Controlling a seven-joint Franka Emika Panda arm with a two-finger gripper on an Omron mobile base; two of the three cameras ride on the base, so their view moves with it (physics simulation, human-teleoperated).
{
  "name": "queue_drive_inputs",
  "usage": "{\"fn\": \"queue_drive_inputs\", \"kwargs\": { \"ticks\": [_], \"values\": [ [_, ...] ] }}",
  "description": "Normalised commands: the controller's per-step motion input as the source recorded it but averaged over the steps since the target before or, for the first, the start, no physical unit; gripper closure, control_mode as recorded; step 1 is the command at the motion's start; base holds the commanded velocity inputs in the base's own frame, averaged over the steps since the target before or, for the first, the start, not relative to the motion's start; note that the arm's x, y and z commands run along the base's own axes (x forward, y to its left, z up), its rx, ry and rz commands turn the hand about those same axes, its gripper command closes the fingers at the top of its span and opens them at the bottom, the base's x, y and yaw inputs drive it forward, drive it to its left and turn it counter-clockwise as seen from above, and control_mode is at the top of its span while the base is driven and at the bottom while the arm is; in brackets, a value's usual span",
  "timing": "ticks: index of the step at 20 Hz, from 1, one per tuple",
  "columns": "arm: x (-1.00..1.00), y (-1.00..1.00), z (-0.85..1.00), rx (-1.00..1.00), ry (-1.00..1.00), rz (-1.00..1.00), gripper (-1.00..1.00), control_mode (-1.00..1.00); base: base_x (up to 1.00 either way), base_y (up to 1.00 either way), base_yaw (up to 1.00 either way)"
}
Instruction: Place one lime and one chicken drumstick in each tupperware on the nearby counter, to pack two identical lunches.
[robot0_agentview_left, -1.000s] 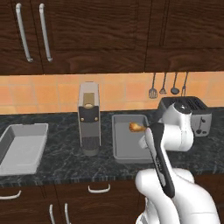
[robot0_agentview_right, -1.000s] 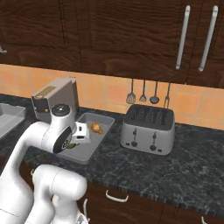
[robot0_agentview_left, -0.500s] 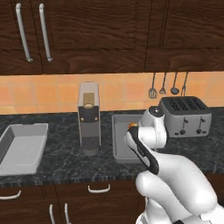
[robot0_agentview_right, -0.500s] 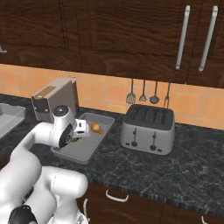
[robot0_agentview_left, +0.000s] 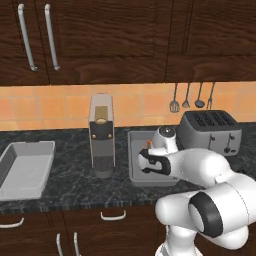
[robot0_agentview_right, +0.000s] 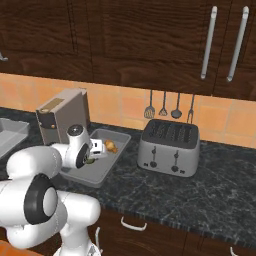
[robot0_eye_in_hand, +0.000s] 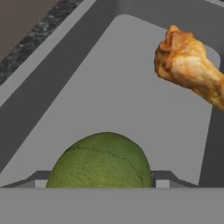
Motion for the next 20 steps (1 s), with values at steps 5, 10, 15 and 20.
{"fn": "queue_drive_inputs", "kwargs": {
  "ticks": [5, 10, 15, 20],
  "values": [
    [0.0, 0.0, 0.0, 0.0, 0.0, 0.0, -1.0, -1.0, 0.0, 0.0, 0.0],
    [0.0, 0.0, 0.04, 0.0, 0.0, 0.0, -1.0, -1.0, 0.0, 0.0, 0.0],
    [-0.65, 0.0, 0.62, 0.0, -0.06, 0.0, -1.0, -1.0, 0.0, 0.0, 0.0],
    [-1.0, -0.22, 0.72, 0.0, -0.25, 0.0, -1.0, -1.0, 0.0, 0.0, 0.0]
  ]
}}
